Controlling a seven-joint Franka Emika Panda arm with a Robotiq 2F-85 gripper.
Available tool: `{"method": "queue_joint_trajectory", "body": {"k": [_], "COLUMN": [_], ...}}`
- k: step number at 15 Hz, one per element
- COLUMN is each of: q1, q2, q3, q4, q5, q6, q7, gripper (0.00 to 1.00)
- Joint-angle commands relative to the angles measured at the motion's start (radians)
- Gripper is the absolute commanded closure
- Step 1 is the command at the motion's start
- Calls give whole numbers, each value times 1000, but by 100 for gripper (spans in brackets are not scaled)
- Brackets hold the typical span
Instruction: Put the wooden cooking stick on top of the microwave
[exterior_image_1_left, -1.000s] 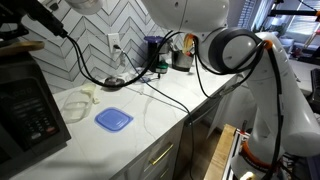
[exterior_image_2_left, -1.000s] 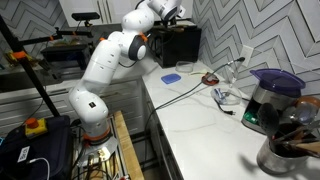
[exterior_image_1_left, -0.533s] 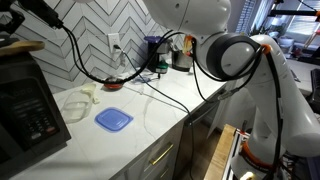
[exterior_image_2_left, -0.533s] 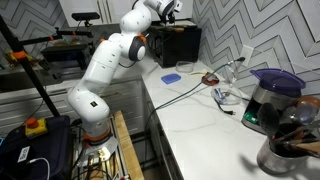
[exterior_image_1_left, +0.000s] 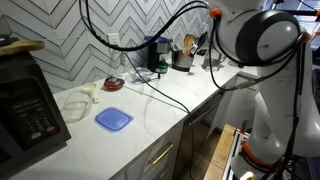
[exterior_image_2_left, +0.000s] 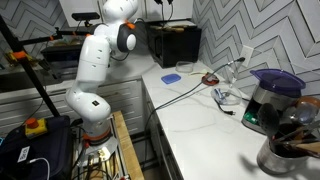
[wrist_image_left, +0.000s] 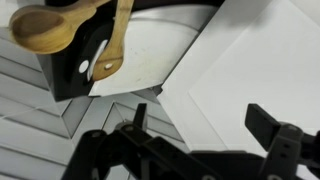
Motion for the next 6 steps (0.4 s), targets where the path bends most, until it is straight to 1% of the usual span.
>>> {"method": "queue_joint_trajectory", "body": {"k": [1, 5, 6], "q1": [-1, -11, -10], "q2": [-180, -336, -218], "q3": [-87, -170, -137], "q4": [-189, -343, -181], "q5": [-125, -279, -213], "q6": [32, 29, 10], "q7": [100, 181, 126], "gripper": [0, 0, 0]}}
